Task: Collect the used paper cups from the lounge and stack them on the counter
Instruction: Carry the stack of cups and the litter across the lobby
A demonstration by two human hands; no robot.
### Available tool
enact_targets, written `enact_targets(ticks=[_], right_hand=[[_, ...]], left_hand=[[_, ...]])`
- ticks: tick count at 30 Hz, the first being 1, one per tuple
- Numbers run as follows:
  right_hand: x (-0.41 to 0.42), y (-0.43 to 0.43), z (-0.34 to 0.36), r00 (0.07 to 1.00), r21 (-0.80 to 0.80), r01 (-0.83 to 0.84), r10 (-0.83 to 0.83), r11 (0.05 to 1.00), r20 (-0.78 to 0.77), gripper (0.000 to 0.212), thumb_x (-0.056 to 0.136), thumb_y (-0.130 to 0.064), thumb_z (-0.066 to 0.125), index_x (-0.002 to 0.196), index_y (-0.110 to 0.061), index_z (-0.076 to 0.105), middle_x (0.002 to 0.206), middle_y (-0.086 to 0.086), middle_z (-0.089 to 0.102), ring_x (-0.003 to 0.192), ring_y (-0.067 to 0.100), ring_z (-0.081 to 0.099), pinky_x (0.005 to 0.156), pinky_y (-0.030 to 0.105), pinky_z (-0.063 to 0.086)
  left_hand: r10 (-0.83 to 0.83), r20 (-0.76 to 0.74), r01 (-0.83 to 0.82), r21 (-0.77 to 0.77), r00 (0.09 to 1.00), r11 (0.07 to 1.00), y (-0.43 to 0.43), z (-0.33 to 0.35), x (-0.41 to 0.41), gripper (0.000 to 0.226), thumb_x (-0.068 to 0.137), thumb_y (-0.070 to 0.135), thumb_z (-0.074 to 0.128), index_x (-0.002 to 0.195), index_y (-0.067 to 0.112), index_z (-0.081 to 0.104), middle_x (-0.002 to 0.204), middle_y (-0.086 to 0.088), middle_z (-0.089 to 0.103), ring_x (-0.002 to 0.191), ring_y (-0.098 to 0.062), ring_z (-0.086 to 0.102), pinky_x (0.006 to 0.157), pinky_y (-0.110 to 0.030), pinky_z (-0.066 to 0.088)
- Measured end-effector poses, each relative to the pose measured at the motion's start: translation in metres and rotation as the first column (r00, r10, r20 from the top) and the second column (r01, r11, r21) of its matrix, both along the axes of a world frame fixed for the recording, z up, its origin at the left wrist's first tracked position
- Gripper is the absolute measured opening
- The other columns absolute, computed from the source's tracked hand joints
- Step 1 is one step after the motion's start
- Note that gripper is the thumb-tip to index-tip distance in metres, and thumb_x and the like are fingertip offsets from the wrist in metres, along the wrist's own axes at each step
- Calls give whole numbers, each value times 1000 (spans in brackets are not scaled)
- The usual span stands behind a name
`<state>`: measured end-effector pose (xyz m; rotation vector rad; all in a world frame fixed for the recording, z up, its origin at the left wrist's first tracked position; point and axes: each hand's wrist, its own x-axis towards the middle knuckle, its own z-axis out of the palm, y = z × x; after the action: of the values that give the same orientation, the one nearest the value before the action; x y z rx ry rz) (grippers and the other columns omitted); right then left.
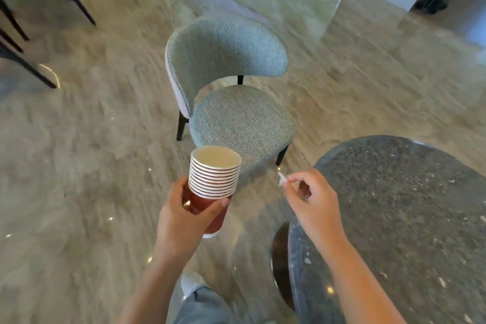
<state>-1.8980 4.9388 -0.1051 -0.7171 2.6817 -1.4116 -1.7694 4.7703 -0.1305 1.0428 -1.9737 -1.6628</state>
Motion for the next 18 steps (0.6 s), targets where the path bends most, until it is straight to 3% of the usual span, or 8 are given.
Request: enact_targets(ticks=[5, 10, 15, 18], right_hand=[[-3, -90, 0, 992, 5, -118, 118, 993, -53, 7, 77, -5, 69, 76, -9, 63, 66, -9, 51, 62, 4, 47, 59, 7, 34], [1, -160, 5, 969, -17, -239, 238, 971, -65, 8, 78, -6, 68, 76, -10, 61, 69, -9, 49, 59, 2, 48, 56, 8, 34], [2, -210, 8, 936, -17, -343, 341, 939, -86, 8, 77, -5, 69, 75, -6, 62, 68, -10, 47, 58, 0, 46, 53, 9, 33], [-5, -241, 6, 917, -9, -390, 388, 921, -95, 9, 76, -5, 70, 74, -5, 62, 67, -11, 47, 59, -2, 46, 53, 8, 33]], left_hand=[[138, -18, -137, 52, 990, 989, -70, -5, 14, 53, 59, 23, 86, 97, 37, 53, 92, 13, 66, 82, 7, 61, 71, -21, 46], [220, -52, -214, 93, 974, 972, -121, -3, 28, 64, 48, 41, 81, 106, 35, 54, 101, 9, 66, 93, -4, 62, 77, -27, 49], [262, -50, -258, 81, 964, 963, -147, -8, 40, 57, 56, 29, 85, 101, 42, 54, 95, 20, 66, 89, 4, 62, 70, -16, 46], [302, -34, -298, 100, 953, 949, -167, -13, 42, 57, 58, 23, 86, 102, 41, 55, 97, 15, 68, 89, 5, 62, 73, -20, 47]])
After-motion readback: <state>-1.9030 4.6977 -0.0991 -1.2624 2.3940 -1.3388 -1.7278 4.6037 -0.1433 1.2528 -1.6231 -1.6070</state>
